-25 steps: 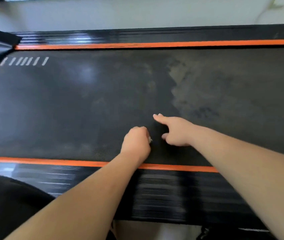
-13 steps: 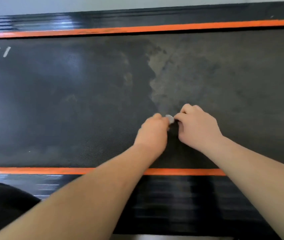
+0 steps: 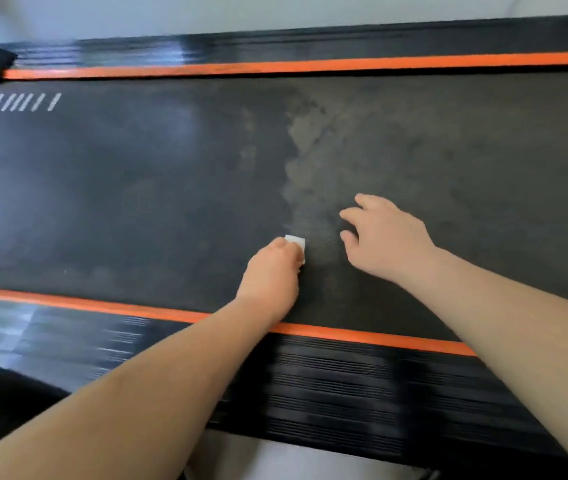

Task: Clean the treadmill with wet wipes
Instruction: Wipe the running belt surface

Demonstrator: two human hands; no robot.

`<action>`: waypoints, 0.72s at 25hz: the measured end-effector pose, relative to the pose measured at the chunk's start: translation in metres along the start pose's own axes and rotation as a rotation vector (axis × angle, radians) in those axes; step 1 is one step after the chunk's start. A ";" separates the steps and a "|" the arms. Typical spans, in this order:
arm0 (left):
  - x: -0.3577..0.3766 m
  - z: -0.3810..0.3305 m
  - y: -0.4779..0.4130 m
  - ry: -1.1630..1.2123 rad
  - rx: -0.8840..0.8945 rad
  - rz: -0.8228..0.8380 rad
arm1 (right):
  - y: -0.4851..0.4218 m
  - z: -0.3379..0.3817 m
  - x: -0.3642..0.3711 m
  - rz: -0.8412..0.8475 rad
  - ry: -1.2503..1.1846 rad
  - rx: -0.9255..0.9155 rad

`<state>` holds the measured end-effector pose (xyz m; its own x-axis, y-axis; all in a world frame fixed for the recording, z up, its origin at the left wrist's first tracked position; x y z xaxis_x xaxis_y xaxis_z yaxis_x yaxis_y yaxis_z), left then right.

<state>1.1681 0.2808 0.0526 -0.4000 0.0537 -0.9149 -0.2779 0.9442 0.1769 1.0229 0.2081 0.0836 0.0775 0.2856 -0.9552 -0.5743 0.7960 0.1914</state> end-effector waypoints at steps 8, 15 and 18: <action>-0.011 0.016 -0.002 0.043 -0.164 0.017 | 0.059 -0.044 0.049 0.329 0.031 0.153; 0.032 -0.054 0.021 -0.033 0.154 0.190 | 0.057 -0.055 0.052 0.394 0.014 0.169; 0.004 0.004 0.003 0.071 -0.140 0.015 | 0.060 -0.052 0.053 0.383 0.043 0.153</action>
<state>1.1691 0.2853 0.0484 -0.4639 0.0396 -0.8850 -0.3888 0.8886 0.2435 0.9501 0.2429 0.0331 -0.1540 0.5564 -0.8165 -0.4274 0.7076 0.5627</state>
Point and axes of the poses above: each hand's wrist, its own y-axis away from the middle knuckle, its own x-axis out of the palm, z = x × y, the point moved 10 cm from there along -y, towards the middle knuckle, and after that the axes turned 7 degrees about -x, right-handed, at the moved point
